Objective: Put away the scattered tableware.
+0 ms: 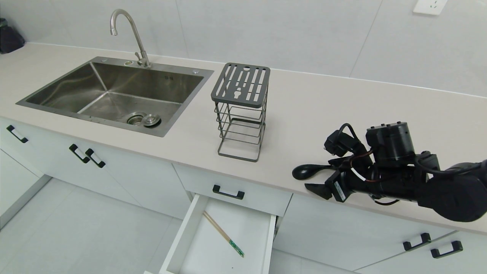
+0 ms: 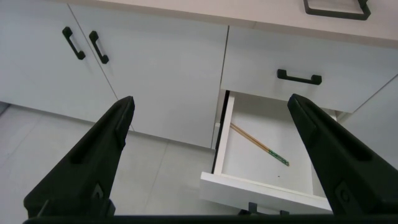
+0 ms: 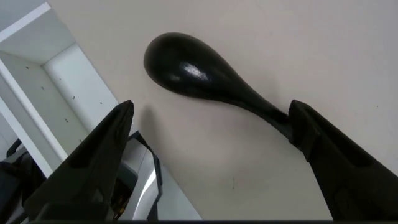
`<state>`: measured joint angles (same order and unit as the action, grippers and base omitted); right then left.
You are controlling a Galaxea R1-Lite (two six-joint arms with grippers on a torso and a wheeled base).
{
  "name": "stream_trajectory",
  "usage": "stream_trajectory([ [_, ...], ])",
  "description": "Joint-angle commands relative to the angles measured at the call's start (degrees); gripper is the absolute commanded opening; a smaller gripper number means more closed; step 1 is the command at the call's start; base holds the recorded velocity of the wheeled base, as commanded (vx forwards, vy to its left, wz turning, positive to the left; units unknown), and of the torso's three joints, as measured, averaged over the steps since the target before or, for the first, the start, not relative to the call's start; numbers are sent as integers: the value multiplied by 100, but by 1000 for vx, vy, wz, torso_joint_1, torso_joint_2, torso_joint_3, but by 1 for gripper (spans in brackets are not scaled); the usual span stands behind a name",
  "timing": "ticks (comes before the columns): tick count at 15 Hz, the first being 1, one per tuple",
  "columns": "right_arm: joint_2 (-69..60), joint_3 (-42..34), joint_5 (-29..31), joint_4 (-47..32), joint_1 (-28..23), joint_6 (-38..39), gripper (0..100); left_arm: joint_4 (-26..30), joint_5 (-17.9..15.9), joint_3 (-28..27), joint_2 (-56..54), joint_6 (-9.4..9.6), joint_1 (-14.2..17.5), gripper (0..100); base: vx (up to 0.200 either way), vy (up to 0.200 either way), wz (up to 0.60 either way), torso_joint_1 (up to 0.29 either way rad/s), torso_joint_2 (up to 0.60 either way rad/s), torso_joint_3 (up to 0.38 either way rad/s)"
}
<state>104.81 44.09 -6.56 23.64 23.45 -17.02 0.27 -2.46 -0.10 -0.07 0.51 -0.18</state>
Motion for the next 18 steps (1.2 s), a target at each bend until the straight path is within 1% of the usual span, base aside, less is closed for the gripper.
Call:
stream_trajectory([
  [1,153,117,-3,1,1,6,100,0,0,1,7,2,1,100,0,0,0,0,0,0],
  [2,285,284,5,-8,1,6,100,0,0,1,7,2,1,100,0,0,0,0,0,0],
  [6,426,293,111,1,-8,14,100,0,0,1,7,2,1,100,0,0,0,0,0,0],
  [7,443,293,120,1,-16,14,0,0,0,1,7,-7,1,100,0,0,0,0,0,0],
  [15,470,302,111,9,-69,23,0,0,0,1,7,2,1,100,0,0,0,0,0,0],
  [18,259,302,111,27,19,6,0,0,0,1,7,2,9,100,0,0,0,0,0,0],
])
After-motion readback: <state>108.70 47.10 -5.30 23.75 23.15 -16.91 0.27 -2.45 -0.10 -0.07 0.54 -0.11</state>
